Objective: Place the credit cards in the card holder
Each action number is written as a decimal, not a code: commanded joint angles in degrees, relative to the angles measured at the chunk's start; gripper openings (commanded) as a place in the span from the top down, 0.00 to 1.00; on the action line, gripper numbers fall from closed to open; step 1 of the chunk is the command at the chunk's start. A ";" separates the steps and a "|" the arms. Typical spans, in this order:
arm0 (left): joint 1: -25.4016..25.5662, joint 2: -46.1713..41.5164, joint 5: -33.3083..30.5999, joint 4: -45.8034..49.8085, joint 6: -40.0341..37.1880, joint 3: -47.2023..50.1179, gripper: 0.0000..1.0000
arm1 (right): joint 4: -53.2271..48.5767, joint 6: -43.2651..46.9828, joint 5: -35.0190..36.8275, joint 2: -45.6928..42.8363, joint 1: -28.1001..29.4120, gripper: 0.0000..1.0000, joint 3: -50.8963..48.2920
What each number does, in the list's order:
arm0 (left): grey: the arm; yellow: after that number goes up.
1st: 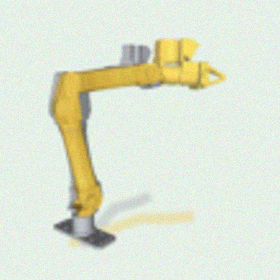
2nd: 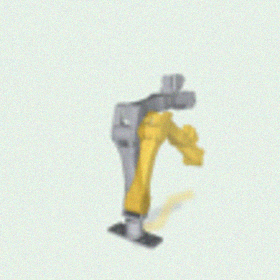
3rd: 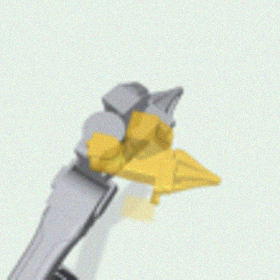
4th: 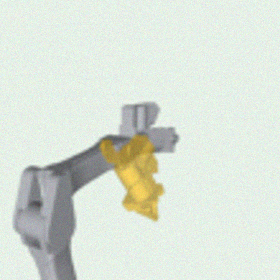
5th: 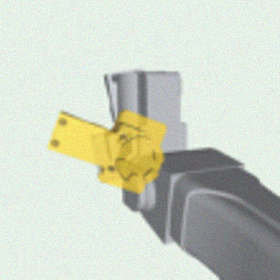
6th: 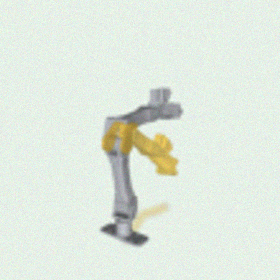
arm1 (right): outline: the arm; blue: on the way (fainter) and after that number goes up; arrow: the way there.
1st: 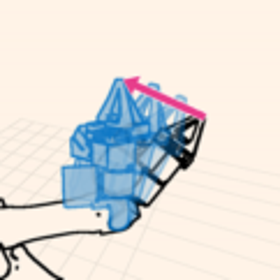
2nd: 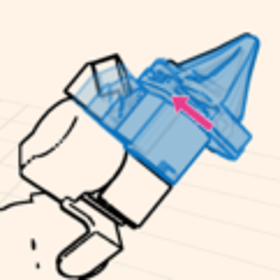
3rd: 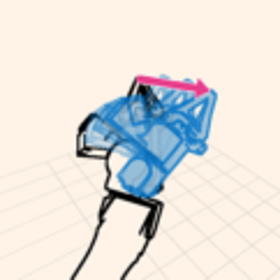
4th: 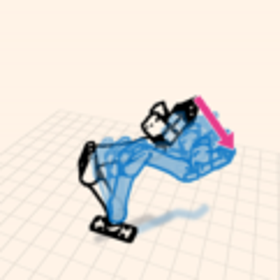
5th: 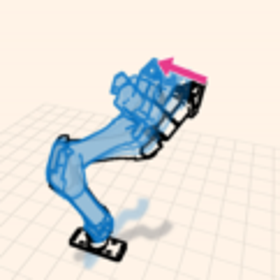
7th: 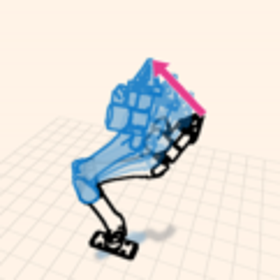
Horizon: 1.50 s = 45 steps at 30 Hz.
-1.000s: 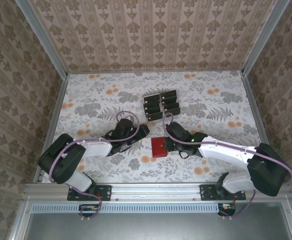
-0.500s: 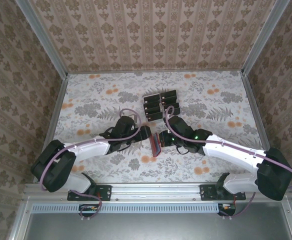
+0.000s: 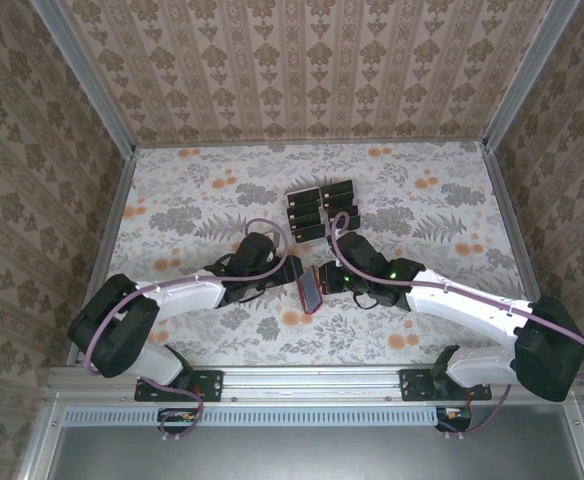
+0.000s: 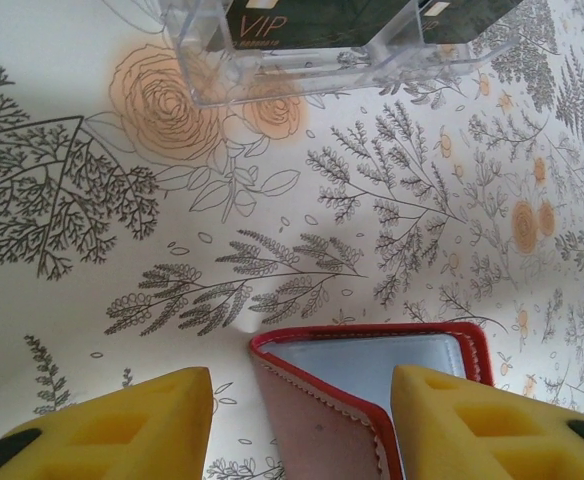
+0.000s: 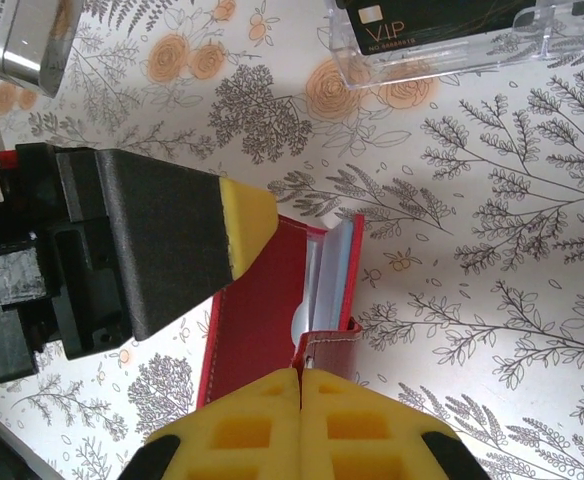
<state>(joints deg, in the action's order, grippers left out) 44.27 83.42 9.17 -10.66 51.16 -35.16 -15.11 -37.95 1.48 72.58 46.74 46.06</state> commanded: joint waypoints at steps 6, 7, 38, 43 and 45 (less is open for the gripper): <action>-2.84 -5.19 -2.25 4.20 -3.17 3.73 0.53 | 4.10 -3.27 4.05 -2.52 -1.80 1.00 -9.42; -3.60 -5.67 -2.07 5.05 -4.28 3.86 0.53 | 5.77 -3.73 4.40 -2.53 -2.06 1.00 -11.05; -4.76 -3.44 -13.72 32.25 -18.07 -5.57 0.37 | 6.21 -8.38 2.33 -6.41 -2.87 0.58 -15.00; -4.80 -9.52 -13.35 35.35 -18.72 -6.75 0.32 | 0.09 -5.75 0.95 -7.94 -1.62 0.50 -9.66; -4.73 -11.85 -12.82 36.15 -18.64 -6.95 0.31 | -1.19 -4.82 0.35 -7.26 -0.85 0.48 -7.42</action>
<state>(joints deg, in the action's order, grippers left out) 39.35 74.83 -3.09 22.04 33.80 -40.29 -11.29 -44.95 3.60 65.60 44.88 35.48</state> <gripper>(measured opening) 0.687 0.515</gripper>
